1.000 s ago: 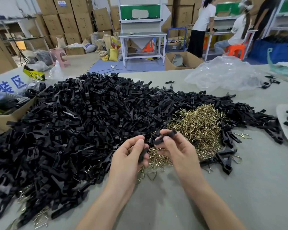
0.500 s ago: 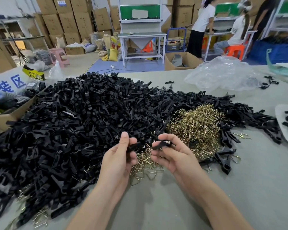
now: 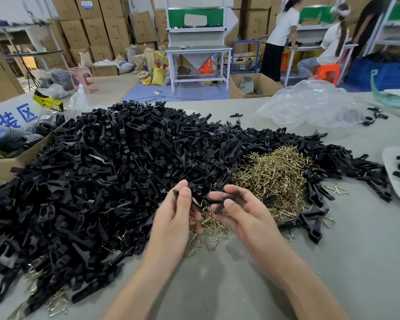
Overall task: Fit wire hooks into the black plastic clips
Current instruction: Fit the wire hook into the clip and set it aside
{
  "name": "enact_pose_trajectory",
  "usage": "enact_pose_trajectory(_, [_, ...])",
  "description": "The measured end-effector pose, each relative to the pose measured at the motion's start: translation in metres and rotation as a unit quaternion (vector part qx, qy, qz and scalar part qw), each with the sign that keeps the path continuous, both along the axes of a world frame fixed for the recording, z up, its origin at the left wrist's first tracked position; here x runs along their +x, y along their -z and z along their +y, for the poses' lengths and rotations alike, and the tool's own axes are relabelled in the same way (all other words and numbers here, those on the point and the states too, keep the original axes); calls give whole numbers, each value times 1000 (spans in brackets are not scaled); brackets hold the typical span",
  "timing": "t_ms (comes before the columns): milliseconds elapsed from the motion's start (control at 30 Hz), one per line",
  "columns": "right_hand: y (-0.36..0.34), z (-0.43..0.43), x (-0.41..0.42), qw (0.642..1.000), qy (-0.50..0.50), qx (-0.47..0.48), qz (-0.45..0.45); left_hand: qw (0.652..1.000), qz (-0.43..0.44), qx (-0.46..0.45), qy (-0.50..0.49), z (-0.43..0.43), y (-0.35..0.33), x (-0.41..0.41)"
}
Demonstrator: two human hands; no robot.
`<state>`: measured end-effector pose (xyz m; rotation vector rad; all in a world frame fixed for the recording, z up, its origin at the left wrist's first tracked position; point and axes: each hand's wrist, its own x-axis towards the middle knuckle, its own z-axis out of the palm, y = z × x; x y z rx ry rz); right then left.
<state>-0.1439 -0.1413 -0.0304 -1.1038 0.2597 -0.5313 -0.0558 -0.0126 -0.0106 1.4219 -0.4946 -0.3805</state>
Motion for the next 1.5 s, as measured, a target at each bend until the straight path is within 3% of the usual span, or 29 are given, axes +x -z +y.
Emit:
enact_pose_trajectory(233, [1, 0, -2, 999, -21, -34, 26, 991, -86, 96, 44, 4, 5, -3])
enact_pose_trajectory(533, [4, -1, 0, 997, -22, -58, 45, 999, -41, 13, -22, 3, 6, 5])
enact_pose_trajectory(767, [6, -2, 0, 997, -21, -60, 35, 998, -50, 24, 24, 1, 7, -1])
enact_pose_trajectory(1500, [4, -3, -1, 996, 14, -79, 37, 991, -114, 68, 17, 2, 4, -7])
